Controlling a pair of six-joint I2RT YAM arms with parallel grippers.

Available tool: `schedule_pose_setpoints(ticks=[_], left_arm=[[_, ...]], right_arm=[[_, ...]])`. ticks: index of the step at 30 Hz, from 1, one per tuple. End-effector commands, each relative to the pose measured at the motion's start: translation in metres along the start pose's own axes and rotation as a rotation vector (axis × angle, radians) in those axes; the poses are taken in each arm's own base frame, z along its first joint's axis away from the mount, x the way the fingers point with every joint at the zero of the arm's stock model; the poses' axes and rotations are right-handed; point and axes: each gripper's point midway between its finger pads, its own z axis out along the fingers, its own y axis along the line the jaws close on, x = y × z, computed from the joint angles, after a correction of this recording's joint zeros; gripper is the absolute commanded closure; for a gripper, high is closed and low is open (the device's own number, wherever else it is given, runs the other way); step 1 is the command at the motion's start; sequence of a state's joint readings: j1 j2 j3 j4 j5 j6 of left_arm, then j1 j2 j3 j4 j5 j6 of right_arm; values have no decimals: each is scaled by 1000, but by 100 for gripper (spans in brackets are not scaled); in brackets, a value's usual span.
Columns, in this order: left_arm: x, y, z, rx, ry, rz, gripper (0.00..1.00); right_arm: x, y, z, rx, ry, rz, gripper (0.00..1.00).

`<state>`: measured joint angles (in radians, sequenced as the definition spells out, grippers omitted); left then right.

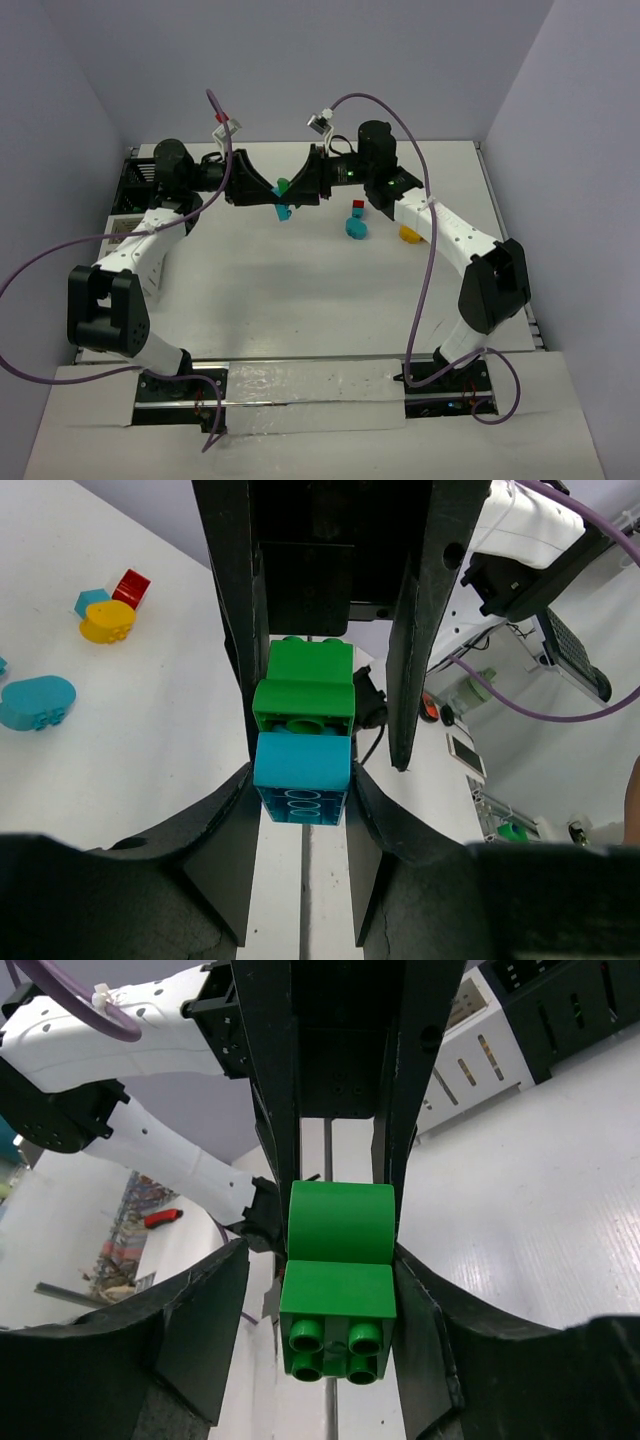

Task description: Sort the legos into containers by color

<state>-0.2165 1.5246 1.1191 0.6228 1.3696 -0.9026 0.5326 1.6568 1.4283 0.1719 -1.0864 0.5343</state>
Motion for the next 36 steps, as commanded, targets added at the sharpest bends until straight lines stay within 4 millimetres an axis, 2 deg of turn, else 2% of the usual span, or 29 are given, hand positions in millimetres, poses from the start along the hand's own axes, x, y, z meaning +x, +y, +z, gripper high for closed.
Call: schedule_pose_setpoints(ticks=[1, 5, 11, 14, 20, 24, 27, 30, 33, 36], left_arm=[[-21, -20, 15, 7, -46, 116, 100], [-19, -19, 15, 5, -39, 112, 100], [-11, -11, 9, -31, -20, 98, 100], [-5, -2, -1, -70, -13, 106, 100], [2, 22, -38, -189, -24, 76, 100], [6, 35, -60, -264, -24, 73, 100], [3, 36, -75, -312, -33, 76, 100], [-10, 40, -113, -447, -82, 82, 100], [-21, 45, -160, -634, -138, 107, 100], [-26, 52, -222, -851, -184, 93, 100]], right_arm=[[5, 25, 22, -94, 30, -32, 43], [3, 25, 18, -108, 19, -10, 61], [-7, 12, 3, -64, -20, 8, 99], [-12, 4, -9, -40, -42, 17, 100], [-19, -7, -31, 0, -64, 16, 100], [-17, -10, -37, 23, -60, 13, 100], [-16, -13, -38, 46, -56, -16, 100], [-16, -19, -38, 95, -54, -38, 100], [-11, -25, -37, 145, -32, -58, 100], [-6, -30, -35, 172, -9, -83, 100]])
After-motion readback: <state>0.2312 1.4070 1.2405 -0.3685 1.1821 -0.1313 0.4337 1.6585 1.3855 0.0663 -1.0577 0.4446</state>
